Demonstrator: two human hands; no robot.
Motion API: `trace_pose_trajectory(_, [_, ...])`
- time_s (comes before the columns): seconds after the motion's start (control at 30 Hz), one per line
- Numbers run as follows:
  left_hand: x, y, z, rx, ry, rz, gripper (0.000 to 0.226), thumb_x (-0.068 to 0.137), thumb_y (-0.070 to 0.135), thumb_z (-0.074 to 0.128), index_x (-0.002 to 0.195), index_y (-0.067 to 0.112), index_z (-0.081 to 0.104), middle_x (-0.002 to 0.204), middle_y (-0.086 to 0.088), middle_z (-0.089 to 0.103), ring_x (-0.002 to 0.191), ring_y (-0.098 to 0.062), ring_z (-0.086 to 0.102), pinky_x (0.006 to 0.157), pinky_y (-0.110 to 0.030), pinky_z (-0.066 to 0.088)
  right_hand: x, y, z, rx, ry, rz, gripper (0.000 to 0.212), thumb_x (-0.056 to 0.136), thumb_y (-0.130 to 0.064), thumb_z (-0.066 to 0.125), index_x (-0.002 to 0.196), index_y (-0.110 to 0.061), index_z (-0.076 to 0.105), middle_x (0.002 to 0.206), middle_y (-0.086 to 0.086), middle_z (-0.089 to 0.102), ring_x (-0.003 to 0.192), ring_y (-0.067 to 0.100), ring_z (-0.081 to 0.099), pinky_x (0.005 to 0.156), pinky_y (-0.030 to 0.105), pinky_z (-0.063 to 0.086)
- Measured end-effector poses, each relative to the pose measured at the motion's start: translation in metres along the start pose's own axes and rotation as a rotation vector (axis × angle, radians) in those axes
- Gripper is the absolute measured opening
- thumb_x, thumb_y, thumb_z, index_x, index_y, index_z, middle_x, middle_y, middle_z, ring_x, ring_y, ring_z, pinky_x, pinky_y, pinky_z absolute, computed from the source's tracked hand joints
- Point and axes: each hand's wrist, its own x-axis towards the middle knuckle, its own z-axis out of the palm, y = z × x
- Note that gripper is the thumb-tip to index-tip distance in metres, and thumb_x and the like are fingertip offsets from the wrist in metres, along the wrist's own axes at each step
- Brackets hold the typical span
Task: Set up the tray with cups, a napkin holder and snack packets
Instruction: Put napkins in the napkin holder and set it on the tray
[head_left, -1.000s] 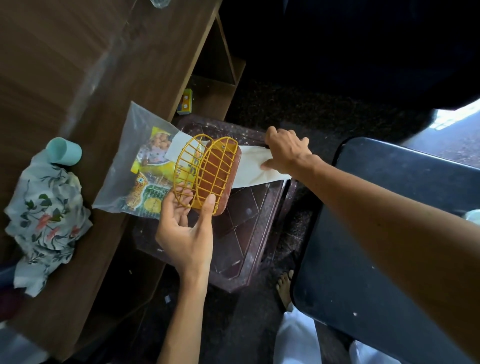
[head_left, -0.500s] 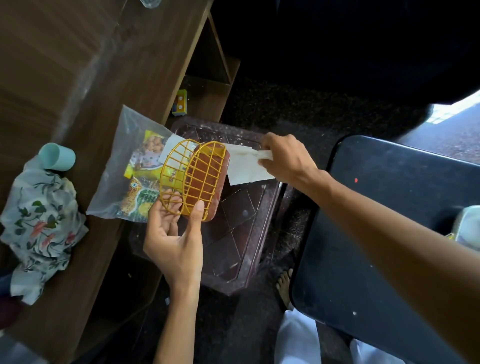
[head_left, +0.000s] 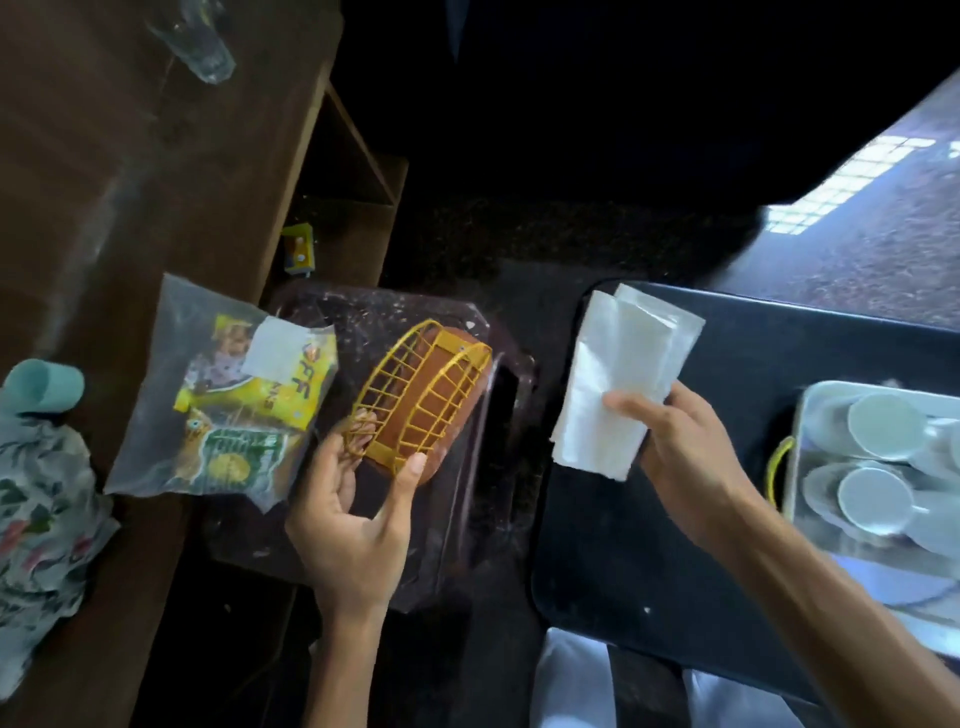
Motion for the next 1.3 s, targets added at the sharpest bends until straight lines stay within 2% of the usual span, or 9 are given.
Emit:
trace_pose_trajectory(0.1, [-0.012,0.014,0.020,0.046,-0.201,0.121,0.057,0.080,0.055,0.077,0.131,0.036,0.061,0.126,0.017,0.069,0.117,-0.009,0.069,0.101,-0.037,0.057,-0.026,-0.003,-0.043,0.026,0.090,-0.052,0.028,0.091,-0.009,0.063,0.117,-0.019,0.066,0.112,0.005,0.075,0.102,0.030,0.071,0.086,0.055,0.056])
trace_pose_trajectory(0.23, [-0.038,0.036,0.060,0.131,-0.385,0.317,0.054,0.084,0.058,0.072,0.135,0.046,0.057,0.128,0.031,0.063,0.114,-0.003,0.068,0.099,-0.028,0.055,-0.057,-0.008,-0.093,0.058,0.224,-0.118,0.029,0.089,-0.004,0.066,0.113,-0.020,0.064,0.106,0.004,0.076,0.096,0.023,0.073,0.075,0.034,0.061])
trace_pose_trajectory(0.4, [-0.089,0.069,0.120,-0.044,-0.509,0.245,0.068,0.080,0.048,0.080,0.139,0.022,0.060,0.130,-0.003,0.071,0.120,-0.020,0.070,0.099,-0.043,0.057,-0.089,-0.006,-0.157,0.054,0.339,-0.162,0.027,0.088,-0.016,0.067,0.111,-0.030,0.065,0.101,-0.009,0.075,0.087,0.004,0.071,0.064,0.016,0.055])
trace_pose_trajectory(0.5, [-0.123,0.101,0.158,-0.094,-0.554,0.249,0.064,0.075,0.043,0.083,0.133,0.024,0.063,0.125,0.000,0.073,0.116,-0.015,0.072,0.098,-0.032,0.058,-0.108,-0.005,-0.200,0.119,0.432,-0.187,0.027,0.085,-0.025,0.067,0.111,-0.033,0.065,0.104,-0.009,0.075,0.093,0.006,0.071,0.069,0.022,0.058])
trace_pose_trajectory(0.63, [-0.177,0.142,0.217,-0.134,-0.532,0.215,0.052,0.069,0.047,0.086,0.115,0.042,0.064,0.108,0.010,0.077,0.101,-0.010,0.076,0.088,-0.023,0.061,-0.129,0.000,-0.267,0.206,0.665,-0.216,0.024,0.086,-0.019,0.069,0.110,-0.024,0.068,0.102,-0.004,0.077,0.094,0.016,0.072,0.076,0.030,0.057])
trace_pose_trajectory(0.83, [-0.261,0.190,0.314,-0.021,-0.586,0.224,0.051,0.070,0.053,0.083,0.107,0.025,0.061,0.099,0.010,0.072,0.090,0.001,0.072,0.071,-0.014,0.060,-0.158,-0.001,-0.370,0.193,0.866,-0.291,0.014,0.085,-0.018,0.070,0.099,-0.022,0.070,0.097,-0.001,0.078,0.087,0.014,0.074,0.068,0.025,0.058])
trace_pose_trajectory(0.97, [-0.305,0.206,0.370,0.101,-0.650,0.208,0.056,0.073,0.053,0.081,0.113,0.020,0.060,0.104,0.003,0.066,0.091,-0.012,0.068,0.072,-0.018,0.059,-0.169,-0.010,-0.422,-0.063,0.967,-0.333,0.014,0.080,-0.041,0.070,0.090,-0.033,0.065,0.086,-0.008,0.074,0.072,0.004,0.068,0.057,0.017,0.054])
trace_pose_trajectory(1.2, [-0.349,0.195,0.431,0.340,-0.557,0.196,0.056,0.069,0.050,0.087,0.104,0.021,0.054,0.094,0.003,0.060,0.078,-0.021,0.062,0.063,-0.037,0.057,-0.162,-0.008,-0.476,-0.286,0.953,-0.341,0.012,0.090,-0.036,0.066,0.088,-0.025,0.061,0.083,-0.004,0.068,0.060,-0.001,0.058,0.050,0.014,0.047])
trace_pose_trajectory(1.3, [-0.356,0.183,0.453,0.384,-0.514,0.197,0.058,0.067,0.048,0.089,0.099,0.016,0.053,0.093,0.000,0.056,0.077,-0.023,0.060,0.059,-0.038,0.056,-0.158,-0.009,-0.487,-0.334,0.972,-0.340,0.019,0.092,-0.041,0.062,0.086,-0.024,0.059,0.079,-0.008,0.066,0.056,-0.002,0.054,0.046,0.011,0.042])
